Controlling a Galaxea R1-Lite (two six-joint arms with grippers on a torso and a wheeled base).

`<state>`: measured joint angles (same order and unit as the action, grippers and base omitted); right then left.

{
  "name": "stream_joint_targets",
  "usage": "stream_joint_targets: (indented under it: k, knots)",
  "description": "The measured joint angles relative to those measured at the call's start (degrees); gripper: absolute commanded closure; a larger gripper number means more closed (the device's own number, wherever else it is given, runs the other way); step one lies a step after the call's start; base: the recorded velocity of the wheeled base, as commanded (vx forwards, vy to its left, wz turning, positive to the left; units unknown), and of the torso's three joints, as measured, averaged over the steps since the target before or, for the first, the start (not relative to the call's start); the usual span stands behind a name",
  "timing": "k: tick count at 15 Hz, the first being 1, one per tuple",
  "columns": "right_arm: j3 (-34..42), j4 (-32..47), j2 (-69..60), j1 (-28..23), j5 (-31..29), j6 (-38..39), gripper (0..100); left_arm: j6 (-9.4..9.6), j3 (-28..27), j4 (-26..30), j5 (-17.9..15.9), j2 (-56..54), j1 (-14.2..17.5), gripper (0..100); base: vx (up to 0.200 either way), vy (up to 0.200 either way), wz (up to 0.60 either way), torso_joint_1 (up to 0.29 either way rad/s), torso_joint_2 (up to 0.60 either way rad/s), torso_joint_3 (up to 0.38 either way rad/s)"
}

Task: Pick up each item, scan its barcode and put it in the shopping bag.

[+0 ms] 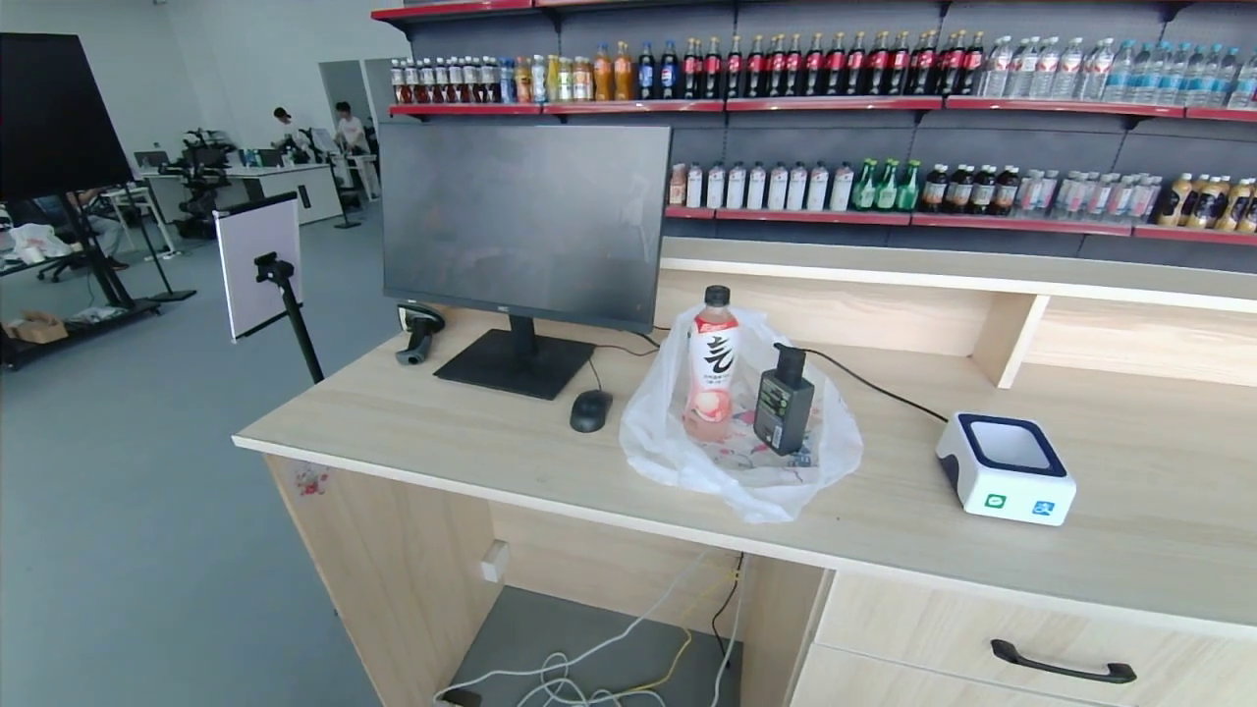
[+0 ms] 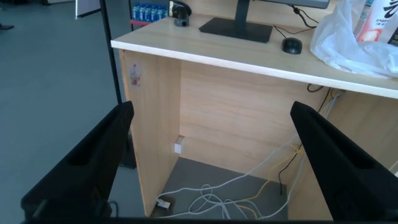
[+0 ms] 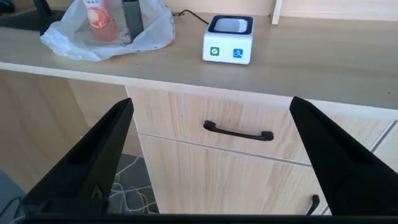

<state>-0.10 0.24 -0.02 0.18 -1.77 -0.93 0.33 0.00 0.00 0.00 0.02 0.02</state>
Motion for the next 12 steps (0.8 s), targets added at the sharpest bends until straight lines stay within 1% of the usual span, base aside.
stream_joint_targets:
  k: [5, 7, 12]
  knots:
    - [0.0, 0.02, 0.0, -0.02, 0.02, 0.22, 0, 0.1, 0.0, 0.05, -0.02, 0.0, 0.0, 0, 0.0, 0.0, -0.6, 0.012, 0.0, 0.0]
    - [0.0, 0.02, 0.0, -0.05, 0.05, 0.57, 0, 0.1, 0.0, 0.07, 0.0, 0.0, 0.02, 0, 0.0, 0.0, 0.0, 0.0, 0.0, 0.0]
    - [0.0, 0.07, 0.0, 0.02, 0.02, 0.61, 0, 0.02, 0.0, 0.05, 0.0, 0.0, 0.05, 0, 0.0, -0.2, 0.0, 0.002, 0.0, 0.004]
